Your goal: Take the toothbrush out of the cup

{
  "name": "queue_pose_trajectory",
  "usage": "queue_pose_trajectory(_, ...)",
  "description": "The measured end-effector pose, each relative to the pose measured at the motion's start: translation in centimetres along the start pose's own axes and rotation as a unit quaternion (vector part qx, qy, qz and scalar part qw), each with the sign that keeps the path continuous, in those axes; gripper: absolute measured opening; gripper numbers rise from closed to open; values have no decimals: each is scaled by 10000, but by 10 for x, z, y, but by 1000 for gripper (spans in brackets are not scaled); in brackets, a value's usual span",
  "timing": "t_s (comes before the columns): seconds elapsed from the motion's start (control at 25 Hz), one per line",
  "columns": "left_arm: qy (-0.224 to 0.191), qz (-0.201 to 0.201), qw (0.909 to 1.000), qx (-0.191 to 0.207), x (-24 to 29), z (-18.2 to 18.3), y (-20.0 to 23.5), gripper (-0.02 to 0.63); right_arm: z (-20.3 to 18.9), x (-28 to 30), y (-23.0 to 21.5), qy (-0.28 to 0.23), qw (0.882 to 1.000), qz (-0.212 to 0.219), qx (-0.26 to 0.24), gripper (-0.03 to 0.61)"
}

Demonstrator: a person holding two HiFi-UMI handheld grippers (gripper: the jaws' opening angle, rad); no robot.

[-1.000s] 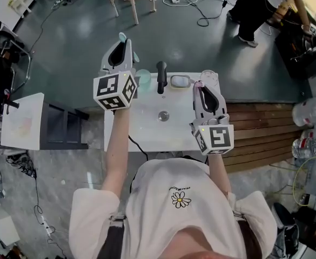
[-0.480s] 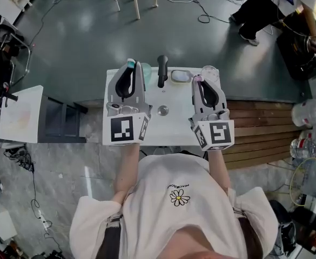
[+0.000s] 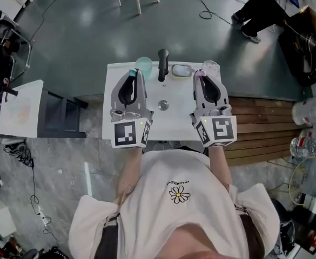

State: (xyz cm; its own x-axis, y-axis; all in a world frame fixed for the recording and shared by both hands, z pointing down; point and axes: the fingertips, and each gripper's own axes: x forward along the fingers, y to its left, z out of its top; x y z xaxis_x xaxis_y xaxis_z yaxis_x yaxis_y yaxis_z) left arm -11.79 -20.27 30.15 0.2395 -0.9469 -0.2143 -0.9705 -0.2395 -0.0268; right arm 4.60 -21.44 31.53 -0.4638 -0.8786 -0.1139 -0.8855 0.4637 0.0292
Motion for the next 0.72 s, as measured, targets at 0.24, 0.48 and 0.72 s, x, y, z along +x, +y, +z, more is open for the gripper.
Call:
queue_pose_trajectory(0.24,-12,13,10000,9,1,0,-5,23,3,-5,-3,-45,10000,-11,-49,22)
queue_pose_trajectory(0.48,-46,7,10000,-10,2,2,-9,23,4,-10,-11,-31,9999,-84,-59,21)
queue_pose_trajectory(0.72,-45,46,10000,1,5,0,-7,23,0,-9,-15,-22,9999,-114,-45,21)
